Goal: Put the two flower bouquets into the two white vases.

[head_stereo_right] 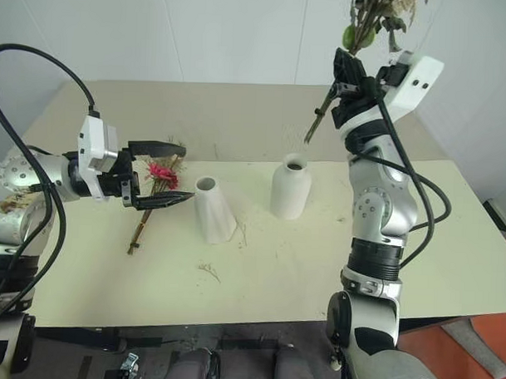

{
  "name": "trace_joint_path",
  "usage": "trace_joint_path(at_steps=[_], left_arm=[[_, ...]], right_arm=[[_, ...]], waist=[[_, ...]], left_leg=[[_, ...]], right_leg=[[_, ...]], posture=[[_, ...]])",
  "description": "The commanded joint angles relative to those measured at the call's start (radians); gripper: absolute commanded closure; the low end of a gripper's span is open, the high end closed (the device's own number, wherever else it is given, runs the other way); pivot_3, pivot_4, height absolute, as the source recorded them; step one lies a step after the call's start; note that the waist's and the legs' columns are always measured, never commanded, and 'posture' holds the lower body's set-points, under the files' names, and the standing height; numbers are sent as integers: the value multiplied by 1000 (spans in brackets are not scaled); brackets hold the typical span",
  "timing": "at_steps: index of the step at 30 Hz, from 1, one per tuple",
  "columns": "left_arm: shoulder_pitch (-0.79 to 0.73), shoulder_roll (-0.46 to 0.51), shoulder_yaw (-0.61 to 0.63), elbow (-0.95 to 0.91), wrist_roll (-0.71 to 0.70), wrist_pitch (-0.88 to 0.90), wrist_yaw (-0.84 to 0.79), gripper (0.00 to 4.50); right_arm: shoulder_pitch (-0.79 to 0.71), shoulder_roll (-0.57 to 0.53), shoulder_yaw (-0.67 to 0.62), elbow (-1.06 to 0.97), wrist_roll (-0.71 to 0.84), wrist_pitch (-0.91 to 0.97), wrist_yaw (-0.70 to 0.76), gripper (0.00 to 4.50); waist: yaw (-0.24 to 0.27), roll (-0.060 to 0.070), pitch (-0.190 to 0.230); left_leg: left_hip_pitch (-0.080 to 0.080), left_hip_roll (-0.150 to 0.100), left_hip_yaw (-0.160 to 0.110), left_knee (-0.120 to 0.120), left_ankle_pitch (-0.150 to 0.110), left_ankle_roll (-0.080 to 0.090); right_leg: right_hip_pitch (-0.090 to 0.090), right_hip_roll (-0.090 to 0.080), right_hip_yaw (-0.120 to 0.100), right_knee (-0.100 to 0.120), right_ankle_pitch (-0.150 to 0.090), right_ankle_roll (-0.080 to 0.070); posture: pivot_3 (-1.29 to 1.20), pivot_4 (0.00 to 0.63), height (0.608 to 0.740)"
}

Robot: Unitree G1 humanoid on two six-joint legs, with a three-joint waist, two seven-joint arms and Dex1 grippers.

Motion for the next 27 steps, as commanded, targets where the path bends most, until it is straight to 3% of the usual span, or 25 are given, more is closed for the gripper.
trace_joint_path(at_steps=[1, 27], left_arm=[[5, 19, 41, -54, -17, 11, 21, 0], [6, 30, 50, -60, -10, 15, 27, 0]], right_arm=[[2, -1, 18, -50, 1, -47, 8, 4267], [163, 6, 152, -35, -111, -173, 69, 4267]], waist=[[0, 0, 0], [-1, 0, 0]], left_leg=[[0, 0, 0, 0, 0, 0], [1, 0, 0, -1, 0, -1]], right_leg=[[0, 0, 0, 0, 0, 0], [0, 0, 0, -1, 0, 0]], posture=[[0, 150, 740], [0, 150, 740]])
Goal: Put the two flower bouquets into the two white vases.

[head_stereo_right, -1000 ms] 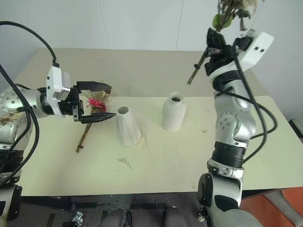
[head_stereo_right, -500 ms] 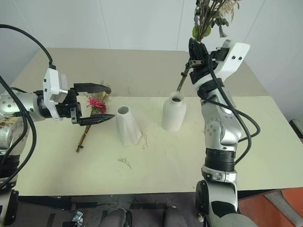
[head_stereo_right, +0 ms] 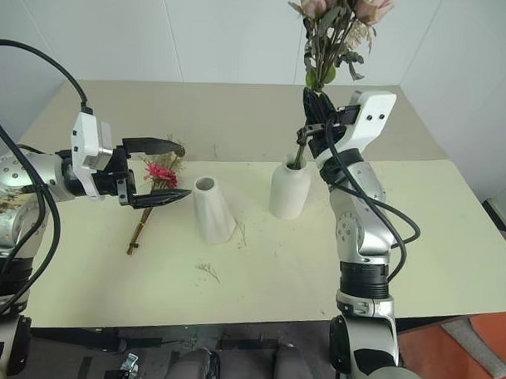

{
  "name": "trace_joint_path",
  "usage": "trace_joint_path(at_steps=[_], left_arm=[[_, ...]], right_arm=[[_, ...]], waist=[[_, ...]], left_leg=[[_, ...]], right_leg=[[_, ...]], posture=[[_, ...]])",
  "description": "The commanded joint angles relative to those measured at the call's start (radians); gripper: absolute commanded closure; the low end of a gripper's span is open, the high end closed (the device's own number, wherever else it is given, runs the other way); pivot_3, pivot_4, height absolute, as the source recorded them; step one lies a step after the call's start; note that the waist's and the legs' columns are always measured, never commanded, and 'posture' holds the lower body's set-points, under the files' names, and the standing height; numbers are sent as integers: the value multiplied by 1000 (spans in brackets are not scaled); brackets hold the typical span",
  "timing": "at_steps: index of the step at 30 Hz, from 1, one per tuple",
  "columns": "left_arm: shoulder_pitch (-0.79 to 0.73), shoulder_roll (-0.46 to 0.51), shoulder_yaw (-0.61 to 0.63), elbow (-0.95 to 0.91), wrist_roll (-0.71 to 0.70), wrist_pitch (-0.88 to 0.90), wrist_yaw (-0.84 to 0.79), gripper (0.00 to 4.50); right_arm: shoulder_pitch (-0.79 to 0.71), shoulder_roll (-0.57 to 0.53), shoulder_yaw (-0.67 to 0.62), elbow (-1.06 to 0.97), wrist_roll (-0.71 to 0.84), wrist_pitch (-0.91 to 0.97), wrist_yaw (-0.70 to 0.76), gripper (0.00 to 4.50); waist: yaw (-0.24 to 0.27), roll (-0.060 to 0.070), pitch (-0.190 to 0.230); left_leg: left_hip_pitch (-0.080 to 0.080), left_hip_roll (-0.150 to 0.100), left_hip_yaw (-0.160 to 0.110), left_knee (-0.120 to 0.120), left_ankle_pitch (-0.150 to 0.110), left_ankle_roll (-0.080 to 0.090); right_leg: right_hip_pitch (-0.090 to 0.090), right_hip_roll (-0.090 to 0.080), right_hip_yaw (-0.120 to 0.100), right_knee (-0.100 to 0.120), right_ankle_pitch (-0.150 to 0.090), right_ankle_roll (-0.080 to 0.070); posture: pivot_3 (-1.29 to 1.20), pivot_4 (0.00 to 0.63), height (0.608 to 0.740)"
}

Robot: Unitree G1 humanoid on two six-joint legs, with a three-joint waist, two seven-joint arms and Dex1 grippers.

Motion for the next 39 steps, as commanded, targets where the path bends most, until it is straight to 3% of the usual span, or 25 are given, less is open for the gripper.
trace_joint_path(at_steps=[1, 10, 22, 34, 37, 39], left_arm=[[3, 16, 31, -32, -10, -4, 11, 0], [12, 18, 36, -40, -15, 0, 20, 0], [-7, 16, 28, -15, -6, -16, 13, 0], [41, 34, 81, -29, -29, -5, 23, 0], [92, 42, 168, -48, -61, 25, 76, 0], [123, 37, 228, -73, -42, 106, 216, 0]], right_arm=[[18, 2, 16, -16, -6, -60, 34, 4267], [60, 31, 49, 21, -38, -158, 65, 4267], [113, 29, 57, -5, -56, -193, 83, 110], [257, -26, 48, -184, -16, -126, 93, 22], [310, -94, 23, -289, 31, -52, 115, 22], [347, -192, -7, -371, 71, 43, 144, 22]], waist=[[0, 0, 0], [0, 0, 0], [0, 0, 0], [0, 0, 0], [-1, 0, 0], [2, 0, 0]], left_leg=[[0, 0, 0, 0, 0, 0], [0, 0, 0, 0, 0, 0], [0, 0, 0, 0, 0, 0], [1, 0, 0, 0, 0, 0], [1, 0, 0, -1, 0, 0], [1, 0, -1, -1, 0, 0]], right_leg=[[0, 0, 0, 0, 0, 0], [0, 0, 0, 0, 0, 0], [0, 0, 0, 0, 0, 0], [1, 0, 0, 0, 0, 0], [0, 0, 0, 0, 0, 0], [1, 0, 0, 0, 0, 0]], posture=[[0, 150, 740], [0, 150, 740], [0, 150, 740], [0, 150, 740], [0, 150, 740], [0, 150, 740]])
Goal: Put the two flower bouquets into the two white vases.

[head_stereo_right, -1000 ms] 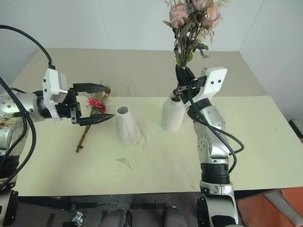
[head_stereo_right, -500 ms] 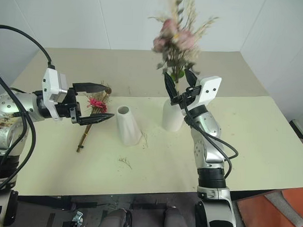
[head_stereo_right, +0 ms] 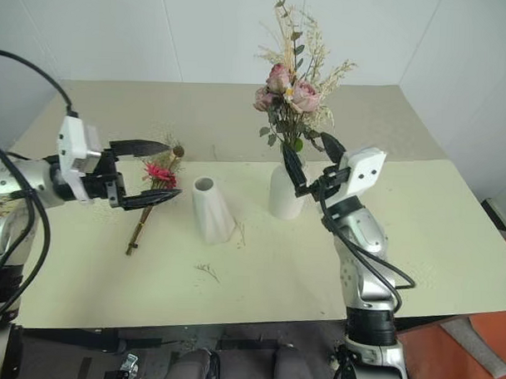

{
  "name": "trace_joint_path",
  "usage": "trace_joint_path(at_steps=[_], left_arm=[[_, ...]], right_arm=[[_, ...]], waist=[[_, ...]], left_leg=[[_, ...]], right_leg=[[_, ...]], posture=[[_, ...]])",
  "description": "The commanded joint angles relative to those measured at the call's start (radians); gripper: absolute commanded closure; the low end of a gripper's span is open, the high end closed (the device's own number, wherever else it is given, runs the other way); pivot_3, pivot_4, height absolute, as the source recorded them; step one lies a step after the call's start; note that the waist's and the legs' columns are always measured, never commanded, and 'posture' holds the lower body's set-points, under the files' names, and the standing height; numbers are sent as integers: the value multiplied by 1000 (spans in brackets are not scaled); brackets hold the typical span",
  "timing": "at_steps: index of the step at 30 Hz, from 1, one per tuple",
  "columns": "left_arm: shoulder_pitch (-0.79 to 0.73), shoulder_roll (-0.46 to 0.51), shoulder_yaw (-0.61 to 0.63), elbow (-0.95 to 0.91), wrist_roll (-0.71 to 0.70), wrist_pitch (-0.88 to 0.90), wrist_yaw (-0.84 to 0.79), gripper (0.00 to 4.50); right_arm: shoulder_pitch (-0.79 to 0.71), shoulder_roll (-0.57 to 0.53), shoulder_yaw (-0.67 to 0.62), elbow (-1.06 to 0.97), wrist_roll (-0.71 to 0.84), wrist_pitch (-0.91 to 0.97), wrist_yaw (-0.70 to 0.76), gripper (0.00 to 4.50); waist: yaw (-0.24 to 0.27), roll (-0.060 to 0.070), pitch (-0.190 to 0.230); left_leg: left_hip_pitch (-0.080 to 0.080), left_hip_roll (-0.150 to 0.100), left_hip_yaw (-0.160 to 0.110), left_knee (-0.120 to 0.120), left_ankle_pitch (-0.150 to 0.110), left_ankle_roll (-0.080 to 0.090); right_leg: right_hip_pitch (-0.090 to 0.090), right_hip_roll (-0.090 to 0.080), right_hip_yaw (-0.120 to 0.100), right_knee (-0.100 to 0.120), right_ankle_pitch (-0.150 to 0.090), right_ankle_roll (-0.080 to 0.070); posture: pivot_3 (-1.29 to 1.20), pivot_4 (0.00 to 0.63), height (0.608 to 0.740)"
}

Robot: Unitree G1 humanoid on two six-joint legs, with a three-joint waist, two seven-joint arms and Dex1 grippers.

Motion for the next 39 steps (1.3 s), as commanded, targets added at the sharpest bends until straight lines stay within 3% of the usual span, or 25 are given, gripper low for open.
trace_joint_path(at_steps=[1, 4, 6, 9, 15, 22, 32, 35, 39], left_arm=[[53, 22, 117, -81, 41, 130, 231, 0], [90, 40, 121, -162, 92, 352, 421, 0], [38, 35, 103, -178, 87, 580, 540, 0], [-6, 24, 80, -193, 74, 731, 607, 0], [-182, -56, -95, -13, 120, 909, 682, 0], [-351, -159, -194, 324, 169, 906, 678, 0], [-457, -209, -314, 558, 233, 819, 571, 0], [-466, -209, -330, 575, 238, 821, 542, 551], [-461, -204, -331, 561, 242, 825, 510, 1747]], right_arm=[[40, -171, -76, -186, 83, 184, 49, 22], [59, -372, -114, -249, 165, 408, 108, 22], [71, -468, -138, -277, 198, 430, 181, 22], [62, -541, -135, -290, 208, 449, 232, 22], [-101, -609, -28, -302, 196, 581, 225, 22], [-165, -641, -50, -379, 248, 714, 214, 22], [-133, -671, -110, -473, 310, 825, 183, 22], [-119, -678, -120, -483, 312, 835, 177, 0], [-110, -675, -117, -485, 306, 838, 163, 0]], waist=[[3, 0, 0], [9, 0, 0], [18, -2, 0], [22, -2, 0], [26, -3, -1], [31, -3, -1], [32, -3, -1], [31, -3, -1], [30, -3, -1]], left_leg=[[0, 0, 0, 0, 0, 0], [1, -1, -1, 0, 0, 0], [3, 0, -1, 1, 0, 0], [5, 0, -1, 1, 0, 0], [6, -1, -1, 1, 1, -2], [0, -1, -2, 1, 1, -2], [-2, -2, -2, 1, 1, -1], [-2, -2, -2, 1, 1, -1], [-2, -2, -2, 1, 1, -1]], right_leg=[[0, 0, 0, 0, 0, 0], [3, -1, 0, -1, 0, 0], [4, 0, -1, -4, 0, 0], [5, 1, -1, -4, -1, 0], [5, 1, 1, -2, 0, 0], [2, 0, -2, -2, 0, 0], [2, -1, -2, -2, 0, 0], [2, -1, -2, -2, 0, 0], [2, -1, -2, -2, 0, 0]], posture=[[0, 150, 740], [0, 150, 740], [0, 150, 740], [0, 150, 740], [0, 150, 740], [0, 150, 740], [0, 150, 740], [0, 150, 740], [0, 150, 740]])
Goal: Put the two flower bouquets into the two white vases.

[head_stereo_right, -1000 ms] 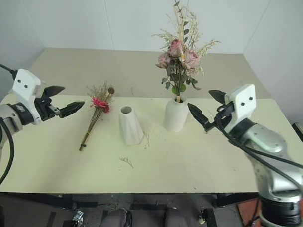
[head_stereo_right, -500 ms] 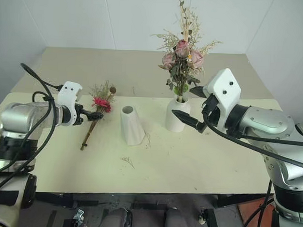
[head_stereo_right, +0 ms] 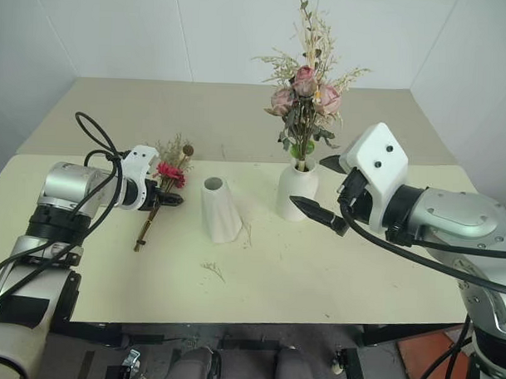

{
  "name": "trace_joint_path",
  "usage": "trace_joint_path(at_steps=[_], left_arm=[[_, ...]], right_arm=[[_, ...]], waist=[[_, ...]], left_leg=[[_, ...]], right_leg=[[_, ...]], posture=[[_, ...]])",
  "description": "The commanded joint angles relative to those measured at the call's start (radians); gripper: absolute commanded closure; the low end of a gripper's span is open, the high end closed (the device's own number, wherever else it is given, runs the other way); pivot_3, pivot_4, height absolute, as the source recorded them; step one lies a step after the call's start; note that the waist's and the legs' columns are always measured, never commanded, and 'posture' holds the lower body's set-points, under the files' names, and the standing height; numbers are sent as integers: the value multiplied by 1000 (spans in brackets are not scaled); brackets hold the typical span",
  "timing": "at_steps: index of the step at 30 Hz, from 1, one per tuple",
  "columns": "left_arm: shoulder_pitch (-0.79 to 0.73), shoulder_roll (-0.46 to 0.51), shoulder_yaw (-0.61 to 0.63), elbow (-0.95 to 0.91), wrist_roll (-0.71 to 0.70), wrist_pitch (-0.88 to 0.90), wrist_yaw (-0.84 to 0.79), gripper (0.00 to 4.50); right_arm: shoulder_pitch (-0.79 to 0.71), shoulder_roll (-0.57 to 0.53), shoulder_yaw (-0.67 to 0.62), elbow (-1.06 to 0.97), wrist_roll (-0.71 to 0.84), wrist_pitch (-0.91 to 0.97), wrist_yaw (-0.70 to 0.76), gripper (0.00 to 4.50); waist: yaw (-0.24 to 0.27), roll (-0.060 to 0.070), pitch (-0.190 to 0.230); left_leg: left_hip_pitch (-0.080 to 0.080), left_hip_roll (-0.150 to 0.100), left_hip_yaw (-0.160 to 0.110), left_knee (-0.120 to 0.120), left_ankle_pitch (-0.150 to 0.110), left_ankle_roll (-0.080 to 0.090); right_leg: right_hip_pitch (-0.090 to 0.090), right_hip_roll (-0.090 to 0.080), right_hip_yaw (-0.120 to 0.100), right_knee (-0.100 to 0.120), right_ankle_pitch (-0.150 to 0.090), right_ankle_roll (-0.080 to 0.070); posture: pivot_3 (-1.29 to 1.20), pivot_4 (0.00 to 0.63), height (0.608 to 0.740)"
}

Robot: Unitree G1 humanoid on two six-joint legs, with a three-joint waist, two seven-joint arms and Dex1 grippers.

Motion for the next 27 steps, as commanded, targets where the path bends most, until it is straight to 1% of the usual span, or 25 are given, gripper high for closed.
trace_joint_path(at_steps=[1, 8, 9, 12, 15, 16, 18, 20, 22, 23, 24, 26, 27], left_arm=[[-22, 7, -3, -9, 11, 3, -28, 2091], [-2, 30, 44, -39, 20, 16, 3, 4381], [2, 26, 55, -43, 25, 1, 18, 4450], [6, 4, 104, -40, 42, -79, 85, 4450], [-11, -28, 188, -11, 45, -174, 167, 4450], [-28, -44, 236, 4, 31, -203, 196, 4450], [-78, -88, 376, 34, -26, -292, 271, 4450], [-121, -124, 473, 52, -74, -379, 312, 4450], [-126, -157, 513, 26, -100, -475, 312, 4450], [-114, -194, 539, -26, -124, -575, 298, 4450], [-111, -217, 559, -62, -157, -619, 272, 4450], [-149, -252, 604, -80, -258, -619, 204, 4450], [-168, -266, 620, -97, -337, -602, 123, 4450]], right_arm=[[-6, -10, -40, -24, 0, 1, -23, 0], [3, -7, -31, -22, -5, -8, -34, 0], [5, -9, -30, -20, -5, -12, -30, 0], [8, -9, -19, -16, -12, -22, -25, 0], [5, -8, -9, -11, -25, -30, -23, 0], [5, -8, -7, -9, -30, -34, -23, 0], [8, -7, -2, -7, -47, -43, -27, 0], [17, -3, 0, -8, -63, -52, -31, 0], [29, 3, -2, -12, -74, -64, -30, 0], [38, 12, -8, -24, -75, -73, -33, 0], [46, 20, -17, -37, -70, -78, -35, 0], [64, 31, -60, -68, -15, -63, -20, 0], [85, 31, -90, -84, 18, -53, -5, 0]], waist=[[0, 0, 0], [-1, 0, 0], [-1, 0, 0], [0, 0, 0], [1, 0, 0], [1, 0, 0], [3, 0, 0], [5, -1, 0], [6, -2, 0], [6, -2, 0], [6, -2, 0], [10, -2, 0], [10, -2, 0]], left_leg=[[0, 0, 0, 0, 0, 0], [0, 0, 0, 0, 0, 0], [0, 0, 0, 0, 0, 0], [0, 0, 0, 0, 0, 0], [0, 0, 0, 0, 0, 0], [0, 0, 0, 0, 0, 0], [0, 0, 0, 0, 0, 0], [-2, 0, -1, 1, 0, 0], [-2, 0, -1, 1, 0, 0], [-2, 0, -1, 1, 0, 0], [-1, -1, -1, 1, 0, 0], [-2, -1, 0, 1, 0, 0], [-2, -1, 0, 1, 0, 0]], right_leg=[[0, 0, 0, 0, 0, 0], [0, 0, 0, 0, 0, 0], [0, 0, 0, 0, 0, 0], [0, 0, 0, 0, 0, 0], [0, 0, 0, 0, 0, 0], [0, 0, 0, 0, 0, 0], [0, -1, 0, 0, 0, 0], [0, -1, -1, 0, 0, 0], [0, -1, -2, 0, 0, 0], [0, -2, -1, 0, 0, 1], [0, -2, -1, -1, 1, 1], [0, -3, -1, -1, 1, 1], [0, -3, -1, -1, 1, 1]], posture=[[0, 150, 740], [0, 150, 740], [0, 150, 740], [0, 150, 740], [0, 150, 740], [0, 150, 740], [0, 150, 740], [0, 150, 740], [0, 150, 740], [0, 150, 740], [0, 150, 740], [0, 150, 740], [0, 150, 740]])
